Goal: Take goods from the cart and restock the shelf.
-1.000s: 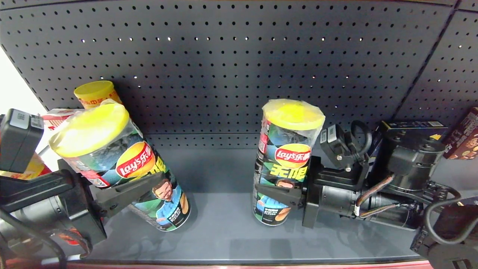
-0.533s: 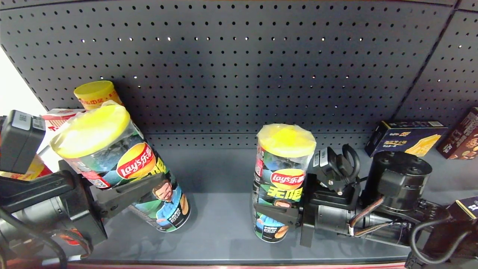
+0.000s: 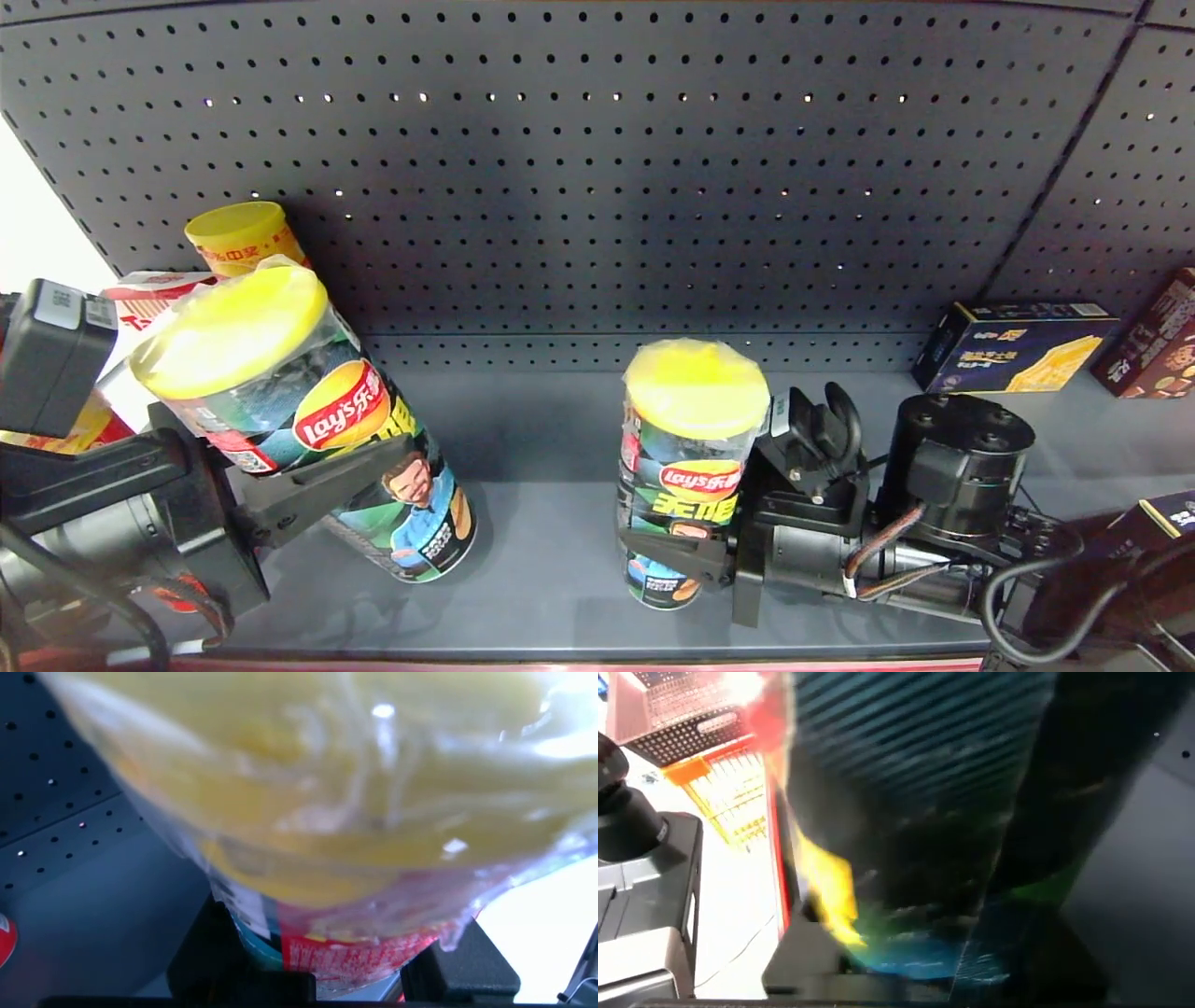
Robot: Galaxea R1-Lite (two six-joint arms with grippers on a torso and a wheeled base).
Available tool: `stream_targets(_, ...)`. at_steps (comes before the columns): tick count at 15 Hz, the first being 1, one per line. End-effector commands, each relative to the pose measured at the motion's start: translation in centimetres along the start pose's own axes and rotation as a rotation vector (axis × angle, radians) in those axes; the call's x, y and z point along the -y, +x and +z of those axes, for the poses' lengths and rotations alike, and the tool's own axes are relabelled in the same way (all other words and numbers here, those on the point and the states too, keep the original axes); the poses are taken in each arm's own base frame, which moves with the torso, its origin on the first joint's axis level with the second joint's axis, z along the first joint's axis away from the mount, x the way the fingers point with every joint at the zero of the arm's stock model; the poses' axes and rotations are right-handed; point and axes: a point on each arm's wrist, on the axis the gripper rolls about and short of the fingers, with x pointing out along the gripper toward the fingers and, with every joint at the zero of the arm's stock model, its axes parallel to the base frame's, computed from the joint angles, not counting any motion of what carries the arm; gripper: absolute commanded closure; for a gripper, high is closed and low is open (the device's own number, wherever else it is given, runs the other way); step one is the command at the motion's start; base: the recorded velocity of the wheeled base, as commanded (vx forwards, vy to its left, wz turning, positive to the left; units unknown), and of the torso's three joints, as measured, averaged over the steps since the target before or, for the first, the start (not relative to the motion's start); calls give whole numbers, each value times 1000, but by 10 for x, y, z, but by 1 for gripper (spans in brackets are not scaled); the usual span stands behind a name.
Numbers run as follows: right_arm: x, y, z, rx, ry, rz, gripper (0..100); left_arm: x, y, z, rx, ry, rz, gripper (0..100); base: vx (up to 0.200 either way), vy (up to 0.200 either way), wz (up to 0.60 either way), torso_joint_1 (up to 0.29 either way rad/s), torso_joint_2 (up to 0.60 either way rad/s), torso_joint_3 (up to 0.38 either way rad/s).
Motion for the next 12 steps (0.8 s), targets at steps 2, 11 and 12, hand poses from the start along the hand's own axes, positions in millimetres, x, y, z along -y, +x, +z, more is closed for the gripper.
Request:
stream_targets(2,0,0,0,-3,-1,-29,0,0,0,-1,-2,-1,0,100,0,0,0,0,0,0)
stream_targets(11,-22,-84,42,122,-73,-136,0,1,0,0,1,4,-3,100,0,0,0,0,0,0)
stream_targets(12,-26,-100,51,158,-96,-162,0,1,0,0,2,6,-1,100,0,0,0,0,0,0)
